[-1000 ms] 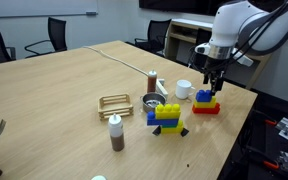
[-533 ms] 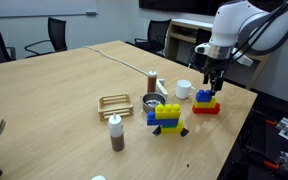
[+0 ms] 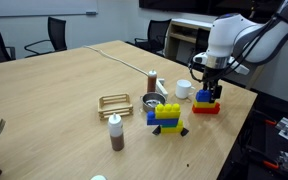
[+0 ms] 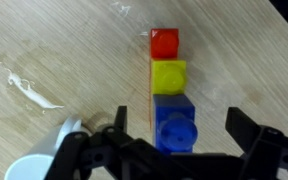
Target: Put the stack of Lego's on the right on the stack of Lego's on the left
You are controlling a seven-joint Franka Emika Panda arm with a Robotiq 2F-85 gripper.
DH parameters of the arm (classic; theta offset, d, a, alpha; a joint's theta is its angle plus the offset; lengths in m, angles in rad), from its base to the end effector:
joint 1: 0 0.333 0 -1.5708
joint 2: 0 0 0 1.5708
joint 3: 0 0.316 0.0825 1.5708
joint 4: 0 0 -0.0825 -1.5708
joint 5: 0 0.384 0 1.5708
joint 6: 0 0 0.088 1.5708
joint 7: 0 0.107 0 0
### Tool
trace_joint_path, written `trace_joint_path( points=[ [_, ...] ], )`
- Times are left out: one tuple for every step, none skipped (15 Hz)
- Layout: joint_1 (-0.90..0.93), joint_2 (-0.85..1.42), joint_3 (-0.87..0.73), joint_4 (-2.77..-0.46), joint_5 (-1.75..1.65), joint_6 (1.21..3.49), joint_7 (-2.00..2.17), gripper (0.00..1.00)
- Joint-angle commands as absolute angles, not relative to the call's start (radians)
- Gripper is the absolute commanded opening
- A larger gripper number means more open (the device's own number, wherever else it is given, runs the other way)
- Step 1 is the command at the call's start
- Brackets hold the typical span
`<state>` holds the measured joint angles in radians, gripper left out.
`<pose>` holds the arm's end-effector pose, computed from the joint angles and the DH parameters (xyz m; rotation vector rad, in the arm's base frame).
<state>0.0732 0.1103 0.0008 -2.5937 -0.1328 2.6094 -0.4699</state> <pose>0.4302 0.0348 0.2102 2.9275 1.0053 -0.1622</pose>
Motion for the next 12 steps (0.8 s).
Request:
trace_joint_path(
  points=[
    [0.049,0.14,0.025,-2.598,-0.15,2.645,-0.471,1.0],
    [0.048,0.144,0.027,-2.599,-0.153,2.653,-0.47,1.0],
    [0.048,0.149,0.029,-2.6,-0.157,2.657,-0.468,1.0],
    [0.05,0.152,0.028,-2.602,-0.17,2.666,-0.459,0.96],
    [0.051,0.154,0.028,-2.602,-0.179,2.667,-0.455,0.94],
    [0.051,0.155,0.028,-2.602,-0.187,2.67,-0.451,0.94],
    [0.051,0.157,0.026,-2.602,-0.197,2.672,-0.447,0.94],
    [0.051,0.158,0.025,-2.602,-0.206,2.674,-0.442,0.92],
    [0.05,0.161,0.024,-2.602,-0.211,2.679,-0.441,0.73],
    [0.049,0.163,0.025,-2.602,-0.213,2.683,-0.438,0.68],
    [0.048,0.165,0.026,-2.603,-0.211,2.689,-0.439,0.64],
    [0.047,0.166,0.027,-2.603,-0.209,2.694,-0.439,0.57]
  ],
)
